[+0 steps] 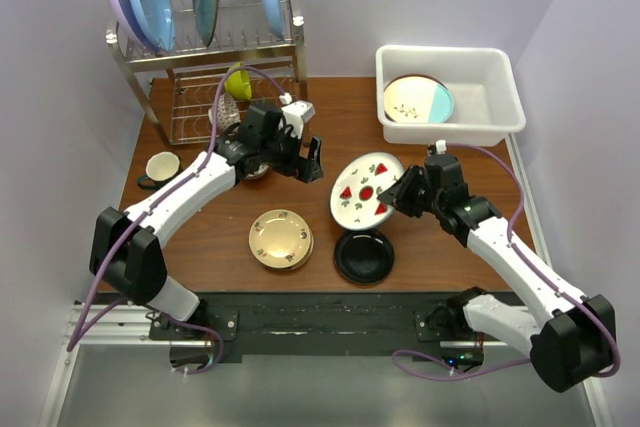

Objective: Place the plates into the plastic bin on the countertop
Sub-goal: Place the plate in the plastic bin.

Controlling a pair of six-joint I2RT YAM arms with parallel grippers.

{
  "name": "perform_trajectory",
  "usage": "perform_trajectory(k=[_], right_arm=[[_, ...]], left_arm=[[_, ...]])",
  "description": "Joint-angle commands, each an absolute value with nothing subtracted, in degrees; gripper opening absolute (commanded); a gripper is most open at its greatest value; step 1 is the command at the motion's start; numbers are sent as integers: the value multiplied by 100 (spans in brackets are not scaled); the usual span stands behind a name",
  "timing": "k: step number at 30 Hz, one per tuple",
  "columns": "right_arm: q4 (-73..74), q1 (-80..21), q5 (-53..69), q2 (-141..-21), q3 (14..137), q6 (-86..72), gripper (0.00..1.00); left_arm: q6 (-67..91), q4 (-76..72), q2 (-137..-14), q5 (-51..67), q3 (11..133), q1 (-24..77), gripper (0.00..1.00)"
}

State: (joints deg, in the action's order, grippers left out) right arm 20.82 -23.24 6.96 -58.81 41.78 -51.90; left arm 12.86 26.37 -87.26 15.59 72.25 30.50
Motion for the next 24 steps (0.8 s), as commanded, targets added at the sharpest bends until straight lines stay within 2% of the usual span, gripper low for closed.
perform_trajectory(k=[1,9,24], right_arm=[[1459,-2303,738,-6002,5027,-5186,0],[1582,-2040,835,-6512,5756,-4975,0],[1477,-756,1661,-7444,6819,-4852,0]], left_arm=[[1283,2628,-8473,1477,7084,3050,100],[1283,2654,-8376,1433,6909,3050,100],[1301,2558,-8367,1556,6601,3050,100]])
